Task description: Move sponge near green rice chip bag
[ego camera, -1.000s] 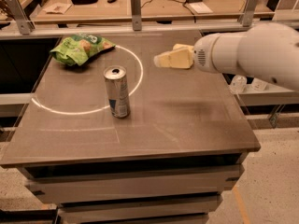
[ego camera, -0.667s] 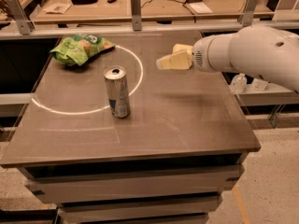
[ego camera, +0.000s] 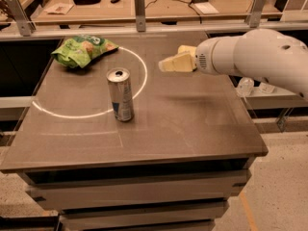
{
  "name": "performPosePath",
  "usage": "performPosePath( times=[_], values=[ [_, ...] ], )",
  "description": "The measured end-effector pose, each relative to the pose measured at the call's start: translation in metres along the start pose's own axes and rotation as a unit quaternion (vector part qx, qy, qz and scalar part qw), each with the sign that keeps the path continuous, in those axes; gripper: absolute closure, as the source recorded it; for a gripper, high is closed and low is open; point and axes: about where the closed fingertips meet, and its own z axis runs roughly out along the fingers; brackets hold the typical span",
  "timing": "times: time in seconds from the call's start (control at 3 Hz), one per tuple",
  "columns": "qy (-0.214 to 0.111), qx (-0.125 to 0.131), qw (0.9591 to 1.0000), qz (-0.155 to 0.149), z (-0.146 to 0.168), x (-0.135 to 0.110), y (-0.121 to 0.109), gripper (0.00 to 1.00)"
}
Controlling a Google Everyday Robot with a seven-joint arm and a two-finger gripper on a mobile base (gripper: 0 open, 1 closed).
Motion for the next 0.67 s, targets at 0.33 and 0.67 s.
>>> performPosePath(
  times=[0.33, 0.67],
  values=[
    [-0.040, -0.007, 0.9989, -0.022, 0.018, -0.007, -0.010, 0.00],
    [-0.068, 0.009, 0.9969, -0.038, 0.039, -0.015, -0.035, 0.00]
  ],
)
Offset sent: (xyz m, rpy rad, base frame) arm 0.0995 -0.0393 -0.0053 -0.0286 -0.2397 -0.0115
